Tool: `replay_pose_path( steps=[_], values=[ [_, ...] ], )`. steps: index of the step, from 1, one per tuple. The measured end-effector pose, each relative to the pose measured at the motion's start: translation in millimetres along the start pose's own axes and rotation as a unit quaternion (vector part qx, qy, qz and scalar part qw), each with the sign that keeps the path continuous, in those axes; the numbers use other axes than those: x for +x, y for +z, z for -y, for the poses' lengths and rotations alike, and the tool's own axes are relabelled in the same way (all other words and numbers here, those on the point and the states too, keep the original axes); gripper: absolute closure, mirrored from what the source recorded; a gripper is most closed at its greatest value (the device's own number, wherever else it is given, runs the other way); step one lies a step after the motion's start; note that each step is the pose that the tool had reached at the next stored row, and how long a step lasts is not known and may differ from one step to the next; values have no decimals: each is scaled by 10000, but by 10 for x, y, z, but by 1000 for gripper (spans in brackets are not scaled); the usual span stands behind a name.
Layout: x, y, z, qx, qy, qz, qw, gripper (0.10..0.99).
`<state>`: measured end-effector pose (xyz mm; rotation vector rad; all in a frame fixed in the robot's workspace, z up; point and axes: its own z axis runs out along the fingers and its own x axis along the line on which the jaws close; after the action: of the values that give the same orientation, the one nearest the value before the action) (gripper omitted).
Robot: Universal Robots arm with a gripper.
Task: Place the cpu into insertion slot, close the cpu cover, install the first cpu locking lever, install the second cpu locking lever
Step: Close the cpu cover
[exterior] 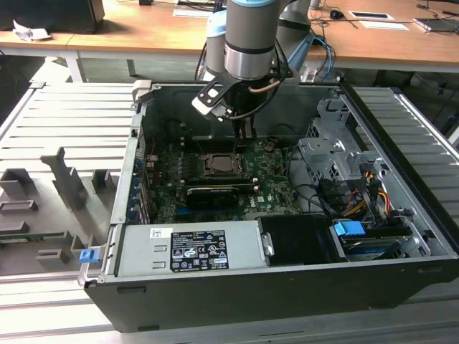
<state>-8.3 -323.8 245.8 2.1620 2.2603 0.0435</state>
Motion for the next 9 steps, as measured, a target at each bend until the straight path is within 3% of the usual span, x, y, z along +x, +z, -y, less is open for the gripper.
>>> replay_pose_path(
  steps=[9],
  values=[
    [4,5,90,0,0,0,10000,980]
  ],
)
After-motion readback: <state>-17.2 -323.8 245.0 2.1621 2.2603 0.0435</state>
